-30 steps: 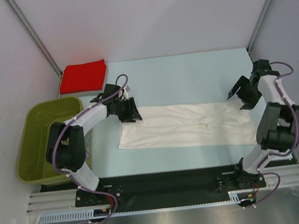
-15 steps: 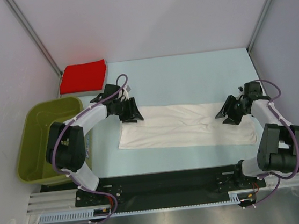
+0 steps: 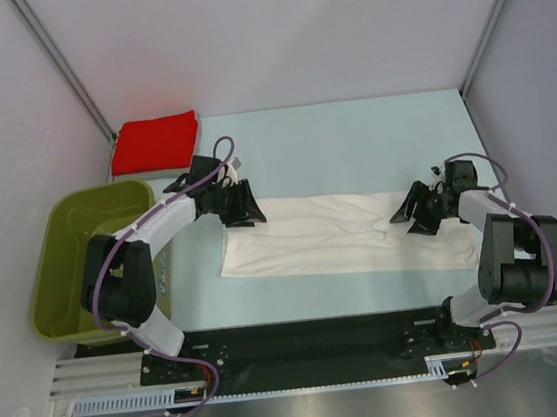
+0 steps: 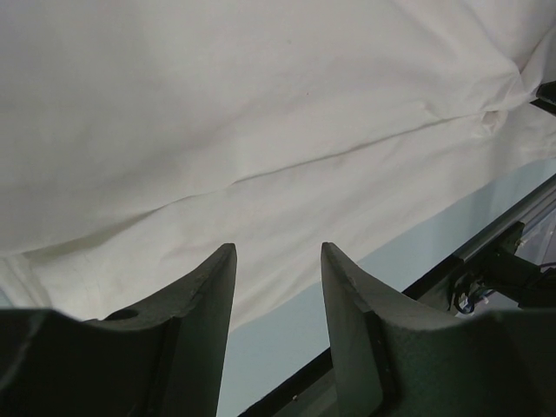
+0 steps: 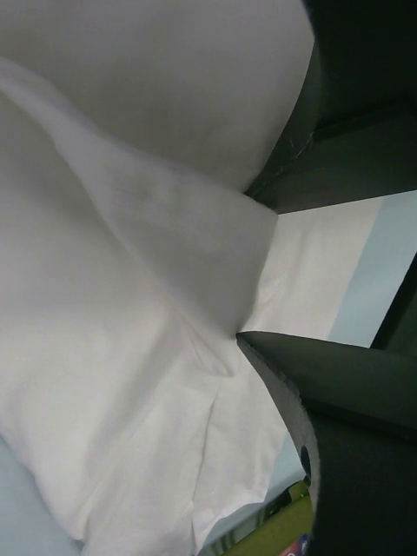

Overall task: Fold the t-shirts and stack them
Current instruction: Fold the tshirt

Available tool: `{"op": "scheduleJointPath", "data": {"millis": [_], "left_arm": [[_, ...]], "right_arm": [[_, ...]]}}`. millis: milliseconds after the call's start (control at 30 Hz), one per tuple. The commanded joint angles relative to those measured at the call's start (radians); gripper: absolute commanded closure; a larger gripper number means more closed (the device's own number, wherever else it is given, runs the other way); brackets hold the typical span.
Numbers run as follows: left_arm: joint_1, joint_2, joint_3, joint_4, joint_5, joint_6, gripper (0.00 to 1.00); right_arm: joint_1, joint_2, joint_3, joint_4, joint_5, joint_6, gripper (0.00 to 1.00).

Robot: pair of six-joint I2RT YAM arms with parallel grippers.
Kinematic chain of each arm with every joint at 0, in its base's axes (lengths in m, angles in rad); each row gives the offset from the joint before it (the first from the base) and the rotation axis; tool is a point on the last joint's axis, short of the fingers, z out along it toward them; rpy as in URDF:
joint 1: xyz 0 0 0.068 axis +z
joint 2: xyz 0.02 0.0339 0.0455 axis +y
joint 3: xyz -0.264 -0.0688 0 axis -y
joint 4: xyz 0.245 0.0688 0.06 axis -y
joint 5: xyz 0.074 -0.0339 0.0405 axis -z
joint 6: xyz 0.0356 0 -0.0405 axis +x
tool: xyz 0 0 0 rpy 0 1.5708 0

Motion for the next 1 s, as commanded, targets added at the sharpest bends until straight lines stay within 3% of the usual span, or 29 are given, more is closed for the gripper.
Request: {"op": "scheduleJointPath", "data": {"millis": [0, 333, 467, 767, 967], "left_arm": [[0.014, -0.052, -0.014, -0.007, 0.021, 0.006, 0.5], [0.025, -0.048, -0.023, -0.005, 0.03, 0.007, 0.5], [0.028, -0.037, -0.022, -0.002, 0.035, 0.006, 0.5], [0.028, -0.011, 0.003, 0.001, 0.056, 0.001, 0.5], [0.028, -0.002, -0.003, 0.005, 0.061, 0.001, 0.5]], "right_arm": [[0.016, 0.008, -0.009, 0.095, -0.035, -0.002, 0.39], [0.029, -0.033, -0.028, 0.079, -0.056, 0.021, 0.46], [0.029, -0.068, -0.062, 0.094, -0.096, 0.079, 0.65], [0.029, -0.093, -0.042, 0.027, -0.107, 0.156, 0.99], [0.04, -0.143, -0.061, -0.102, -0.145, 0.276, 1.0]]}}
